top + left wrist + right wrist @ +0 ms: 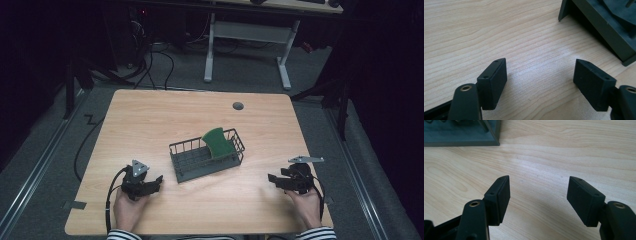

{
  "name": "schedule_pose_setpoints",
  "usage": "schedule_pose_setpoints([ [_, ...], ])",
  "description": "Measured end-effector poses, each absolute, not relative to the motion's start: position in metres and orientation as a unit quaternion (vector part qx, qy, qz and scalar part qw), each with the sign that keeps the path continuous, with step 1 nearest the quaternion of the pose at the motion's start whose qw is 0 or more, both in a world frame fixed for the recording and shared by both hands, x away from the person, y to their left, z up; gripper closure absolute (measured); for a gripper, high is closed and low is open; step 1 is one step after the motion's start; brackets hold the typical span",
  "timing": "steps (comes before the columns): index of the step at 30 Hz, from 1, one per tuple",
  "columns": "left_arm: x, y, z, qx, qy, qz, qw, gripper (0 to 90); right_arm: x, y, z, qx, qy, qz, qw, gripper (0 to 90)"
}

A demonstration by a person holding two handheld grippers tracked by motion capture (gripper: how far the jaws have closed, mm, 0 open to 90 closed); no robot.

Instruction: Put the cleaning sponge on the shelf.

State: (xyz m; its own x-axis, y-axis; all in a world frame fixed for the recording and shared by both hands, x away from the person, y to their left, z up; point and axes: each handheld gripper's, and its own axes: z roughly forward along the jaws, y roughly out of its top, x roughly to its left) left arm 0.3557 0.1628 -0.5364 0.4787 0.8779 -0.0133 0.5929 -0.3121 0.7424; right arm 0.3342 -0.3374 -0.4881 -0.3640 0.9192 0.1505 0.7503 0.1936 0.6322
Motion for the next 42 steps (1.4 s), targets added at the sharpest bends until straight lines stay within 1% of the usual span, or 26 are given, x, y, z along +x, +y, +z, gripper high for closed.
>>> schedule_pose_setpoints([
  [10,0.356,0.163,-0.536,0.784,0.469,0.202,0.353,27.7,0.334,-0.338,-0.506,0.557,0.755,0.316,0.144,35.5],
  [15,0.356,0.163,-0.536,0.784,0.469,0.202,0.352,27.7,0.333,-0.336,-0.513,0.553,0.756,0.311,0.163,36.0],
  [25,0.356,0.163,-0.536,0.784,0.469,0.202,0.352,27.7,0.331,-0.329,-0.521,0.549,0.753,0.31,0.187,36.2],
  [27,0.356,0.163,-0.536,0.784,0.469,0.202,0.352,27.7,0.329,-0.328,-0.524,0.545,0.752,0.312,0.199,36.2],
  [30,0.356,0.163,-0.536,0.784,0.469,0.202,0.352,27.7,0.324,-0.323,-0.528,0.533,0.752,0.31,0.233,35.0],
  [31,0.356,0.163,-0.536,0.784,0.469,0.202,0.353,27.7,0.323,-0.323,-0.53,0.534,0.747,0.316,0.237,35.1],
  [42,0.355,0.163,-0.537,0.784,0.47,0.203,0.353,27.5,0.323,-0.322,-0.53,0.537,0.745,0.314,0.24,33.1],
])
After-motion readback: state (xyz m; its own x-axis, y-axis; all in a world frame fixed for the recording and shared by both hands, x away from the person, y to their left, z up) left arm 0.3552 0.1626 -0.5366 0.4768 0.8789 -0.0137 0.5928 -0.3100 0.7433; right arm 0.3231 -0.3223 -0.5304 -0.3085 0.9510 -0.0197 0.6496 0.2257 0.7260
